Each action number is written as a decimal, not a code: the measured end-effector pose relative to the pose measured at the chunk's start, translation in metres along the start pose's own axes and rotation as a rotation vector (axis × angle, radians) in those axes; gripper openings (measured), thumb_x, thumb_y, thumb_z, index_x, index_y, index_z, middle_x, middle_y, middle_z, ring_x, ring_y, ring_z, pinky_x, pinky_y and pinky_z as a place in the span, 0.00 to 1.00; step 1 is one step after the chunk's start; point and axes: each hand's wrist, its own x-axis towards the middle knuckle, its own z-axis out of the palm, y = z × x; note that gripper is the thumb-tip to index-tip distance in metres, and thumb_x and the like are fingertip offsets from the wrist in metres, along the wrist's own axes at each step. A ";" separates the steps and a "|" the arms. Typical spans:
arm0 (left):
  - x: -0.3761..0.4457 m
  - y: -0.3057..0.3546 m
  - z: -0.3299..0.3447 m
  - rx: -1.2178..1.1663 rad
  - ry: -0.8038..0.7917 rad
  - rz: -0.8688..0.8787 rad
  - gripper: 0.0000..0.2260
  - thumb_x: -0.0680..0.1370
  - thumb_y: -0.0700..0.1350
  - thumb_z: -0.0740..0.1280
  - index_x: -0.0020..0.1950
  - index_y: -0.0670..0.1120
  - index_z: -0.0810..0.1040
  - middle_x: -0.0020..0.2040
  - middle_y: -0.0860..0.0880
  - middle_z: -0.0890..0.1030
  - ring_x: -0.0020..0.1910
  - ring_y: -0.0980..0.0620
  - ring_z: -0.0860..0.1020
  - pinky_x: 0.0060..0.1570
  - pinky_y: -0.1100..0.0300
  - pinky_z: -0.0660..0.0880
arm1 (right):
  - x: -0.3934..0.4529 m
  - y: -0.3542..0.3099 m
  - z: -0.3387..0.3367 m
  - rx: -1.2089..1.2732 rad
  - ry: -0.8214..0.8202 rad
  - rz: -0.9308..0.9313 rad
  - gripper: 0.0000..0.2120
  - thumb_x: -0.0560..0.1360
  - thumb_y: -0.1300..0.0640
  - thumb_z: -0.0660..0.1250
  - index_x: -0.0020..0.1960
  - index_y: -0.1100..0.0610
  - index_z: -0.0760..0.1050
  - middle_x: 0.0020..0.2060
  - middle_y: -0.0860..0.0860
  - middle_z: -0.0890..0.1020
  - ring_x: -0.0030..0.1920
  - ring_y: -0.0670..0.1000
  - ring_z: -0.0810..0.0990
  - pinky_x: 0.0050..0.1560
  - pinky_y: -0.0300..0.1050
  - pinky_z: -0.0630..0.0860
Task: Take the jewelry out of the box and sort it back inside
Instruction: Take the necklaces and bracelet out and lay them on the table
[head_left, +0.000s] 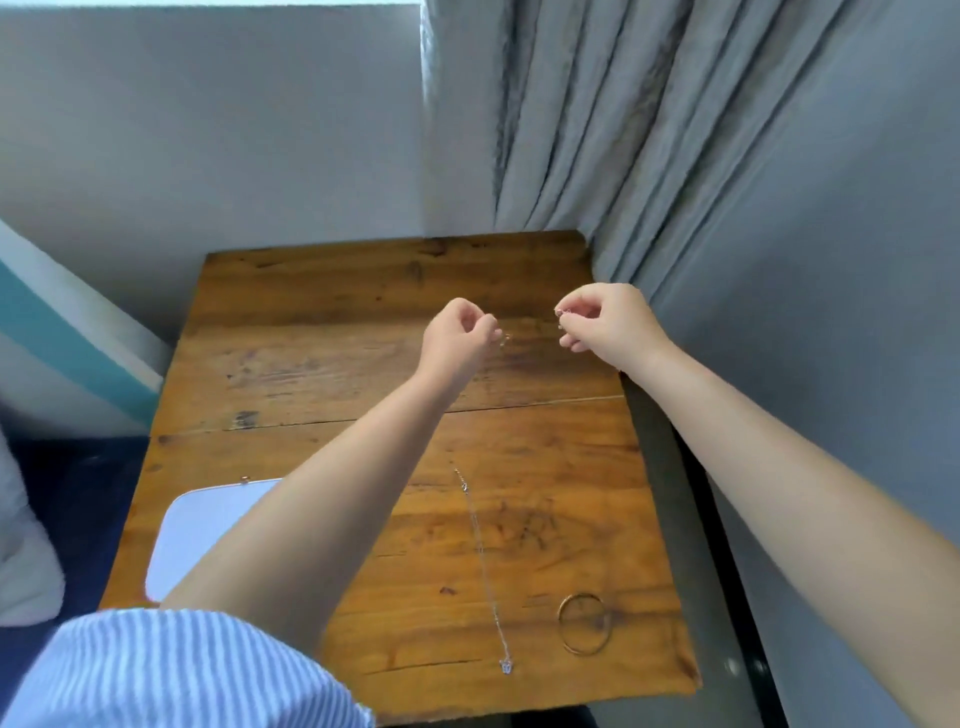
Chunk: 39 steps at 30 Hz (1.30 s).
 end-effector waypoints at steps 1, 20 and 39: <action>0.004 -0.001 0.013 0.101 0.003 0.034 0.10 0.77 0.42 0.61 0.36 0.49 0.69 0.37 0.51 0.77 0.43 0.47 0.77 0.41 0.56 0.74 | 0.004 0.015 -0.001 -0.020 -0.005 0.000 0.09 0.75 0.65 0.62 0.51 0.64 0.79 0.37 0.56 0.80 0.40 0.54 0.82 0.44 0.44 0.79; -0.123 -0.146 0.083 1.228 -0.529 0.464 0.16 0.51 0.35 0.80 0.34 0.40 0.81 0.34 0.44 0.82 0.29 0.49 0.79 0.16 0.68 0.69 | -0.143 0.189 0.088 -0.389 -0.175 -0.215 0.10 0.56 0.77 0.76 0.32 0.66 0.80 0.26 0.59 0.80 0.24 0.56 0.79 0.19 0.39 0.76; -0.194 -0.175 0.043 1.032 -0.353 0.286 0.18 0.69 0.33 0.69 0.59 0.37 0.75 0.65 0.36 0.74 0.64 0.39 0.72 0.55 0.49 0.76 | -0.190 0.169 0.092 -0.293 -0.130 -0.193 0.11 0.61 0.78 0.71 0.43 0.70 0.81 0.38 0.64 0.84 0.41 0.64 0.83 0.42 0.55 0.81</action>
